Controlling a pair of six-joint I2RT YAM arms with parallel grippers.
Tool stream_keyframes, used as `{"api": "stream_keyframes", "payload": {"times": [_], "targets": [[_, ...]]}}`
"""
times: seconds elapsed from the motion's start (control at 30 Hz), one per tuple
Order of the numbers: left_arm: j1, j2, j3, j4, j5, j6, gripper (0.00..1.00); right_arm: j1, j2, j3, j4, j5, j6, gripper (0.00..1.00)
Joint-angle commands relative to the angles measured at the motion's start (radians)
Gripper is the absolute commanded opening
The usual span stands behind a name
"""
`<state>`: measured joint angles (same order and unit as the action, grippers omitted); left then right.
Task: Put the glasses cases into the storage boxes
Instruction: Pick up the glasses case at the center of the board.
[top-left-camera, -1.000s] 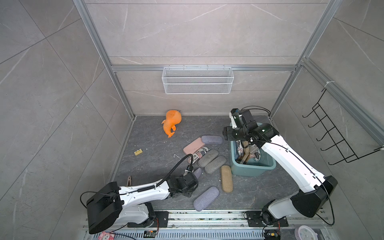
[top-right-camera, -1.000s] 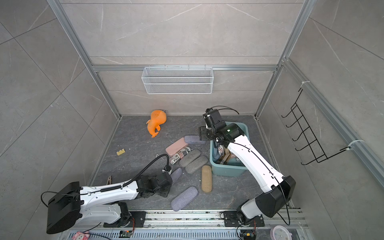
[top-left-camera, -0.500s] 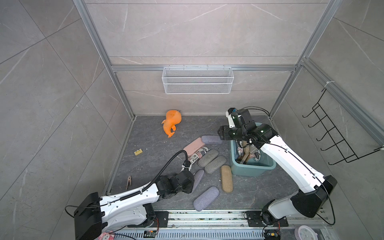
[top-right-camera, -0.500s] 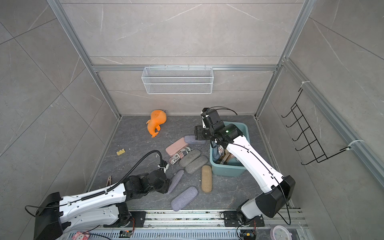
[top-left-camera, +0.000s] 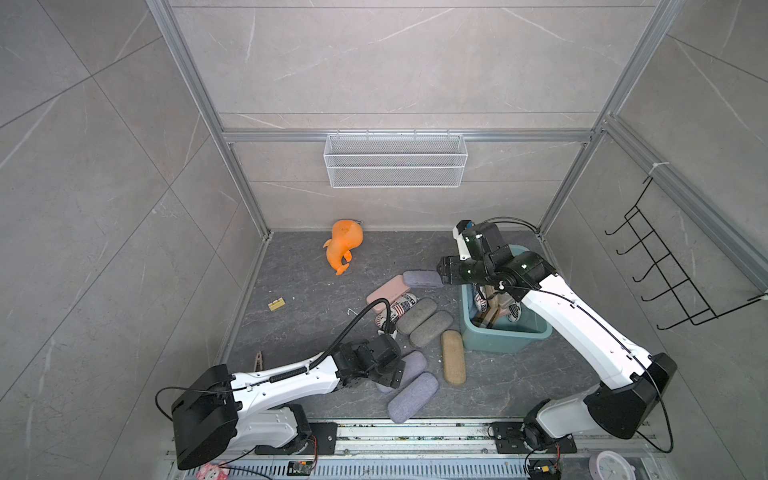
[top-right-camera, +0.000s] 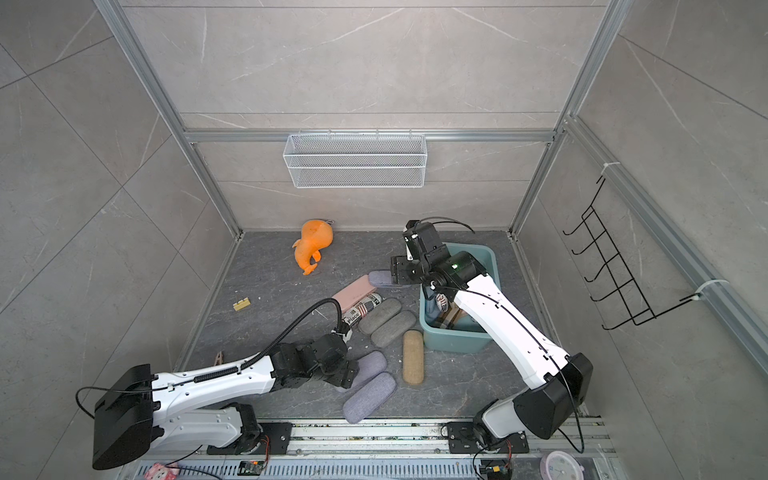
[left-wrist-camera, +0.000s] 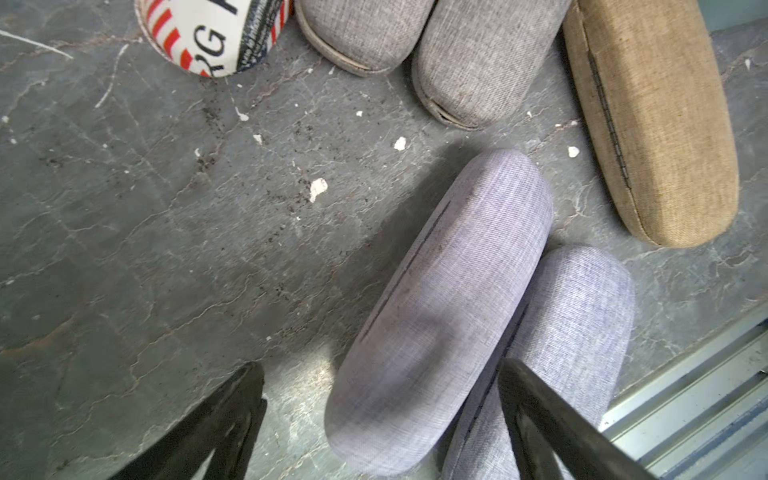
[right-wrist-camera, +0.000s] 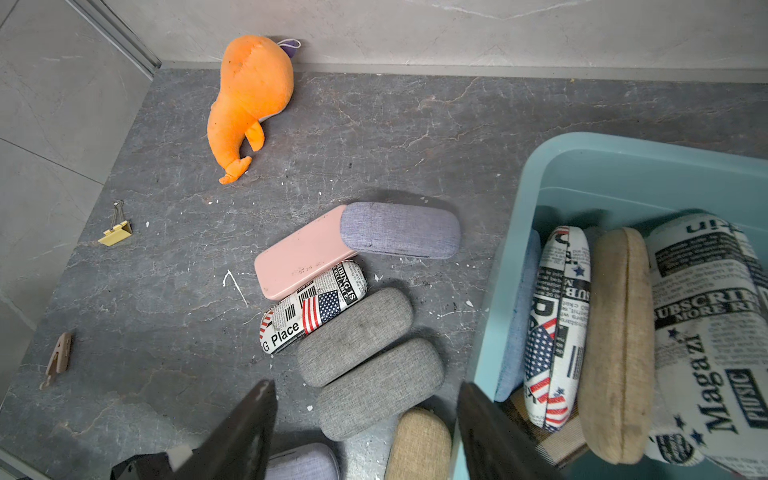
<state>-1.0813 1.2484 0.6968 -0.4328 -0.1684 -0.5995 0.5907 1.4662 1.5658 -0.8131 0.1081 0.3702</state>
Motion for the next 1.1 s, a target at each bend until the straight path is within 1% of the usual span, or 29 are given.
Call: {"api": "stream_keyframes", "payload": {"times": [0.0,0.13,0.27,0.43,0.53,0.6,0.67,0.87,0.97,1.07], "targets": [[0.003,0.062,0.039,0.033,0.063,0.065,0.90,0.004,-0.030,-0.019,0.008,0.011,-0.011,0.72],[0.003,0.149,0.041,0.056,0.102,0.129,0.90,0.004,-0.033,-0.029,0.012,0.006,-0.007,0.73],[0.004,0.212,0.048,0.046,0.048,0.146,0.89,0.005,-0.050,-0.044,0.019,-0.002,0.001,0.74],[0.004,0.232,0.042,0.049,-0.017,0.113,0.83,0.005,-0.064,-0.055,0.017,0.005,0.006,0.74],[0.004,0.199,0.021,0.050,-0.037,0.087,0.76,0.004,-0.063,-0.053,0.010,0.008,0.003,0.73],[0.004,0.166,0.003,0.043,-0.049,0.070,0.69,0.005,-0.064,-0.053,0.011,0.004,0.003,0.72],[0.004,0.136,-0.016,0.036,-0.053,0.059,0.65,0.004,-0.064,-0.052,0.013,0.001,0.001,0.72],[0.004,0.061,-0.061,0.006,-0.069,0.004,0.60,0.004,-0.054,-0.041,0.022,-0.014,0.000,0.70],[0.004,-0.007,-0.072,-0.006,-0.091,-0.012,0.58,0.004,-0.059,-0.042,0.022,-0.019,0.005,0.70],[0.004,-0.103,-0.060,-0.039,-0.141,-0.011,0.57,0.004,-0.068,-0.049,0.035,-0.030,0.014,0.69]]}}
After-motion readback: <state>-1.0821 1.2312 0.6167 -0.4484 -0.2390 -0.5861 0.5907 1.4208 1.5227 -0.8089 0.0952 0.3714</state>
